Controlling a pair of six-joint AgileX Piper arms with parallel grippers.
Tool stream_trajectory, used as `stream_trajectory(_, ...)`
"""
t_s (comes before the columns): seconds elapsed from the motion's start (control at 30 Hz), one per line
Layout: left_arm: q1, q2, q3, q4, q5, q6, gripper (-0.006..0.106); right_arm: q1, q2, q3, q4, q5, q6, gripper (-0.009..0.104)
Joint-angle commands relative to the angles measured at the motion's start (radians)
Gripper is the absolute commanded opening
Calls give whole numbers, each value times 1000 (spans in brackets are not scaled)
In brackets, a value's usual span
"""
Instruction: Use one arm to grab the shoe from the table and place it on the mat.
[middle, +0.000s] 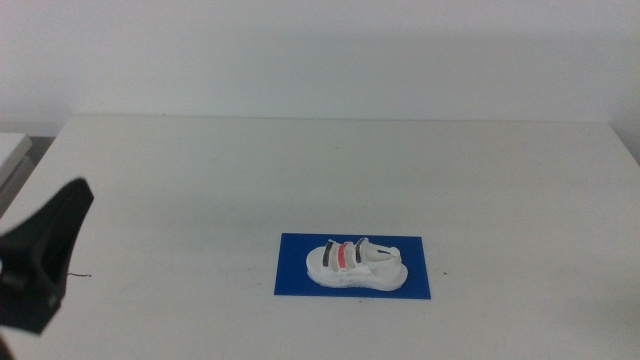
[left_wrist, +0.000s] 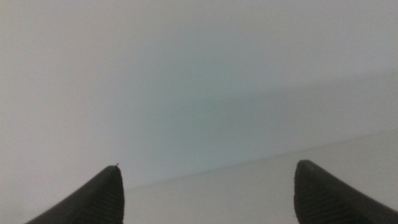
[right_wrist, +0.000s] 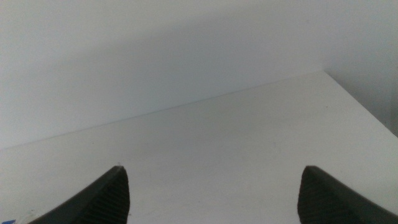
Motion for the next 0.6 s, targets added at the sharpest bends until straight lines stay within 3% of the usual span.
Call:
stream_trajectory(0.0, 12, -40, 74, -137, -126, 153, 94, 2, -5, 2, -7, -8, -4, 79)
stream_trajectory(0.07, 41, -133, 145, -175, -146, 176, 94, 2, -5, 2, -7, -8, -4, 79)
stream_trajectory(0.3, 160, -365, 278, -165, -53, 176, 94, 2, -5, 2, -7, -8, -4, 79)
stream_trajectory(0.57, 296, -406, 309, -167, 36, 177, 94, 2, -5, 2, -7, -8, -4, 79)
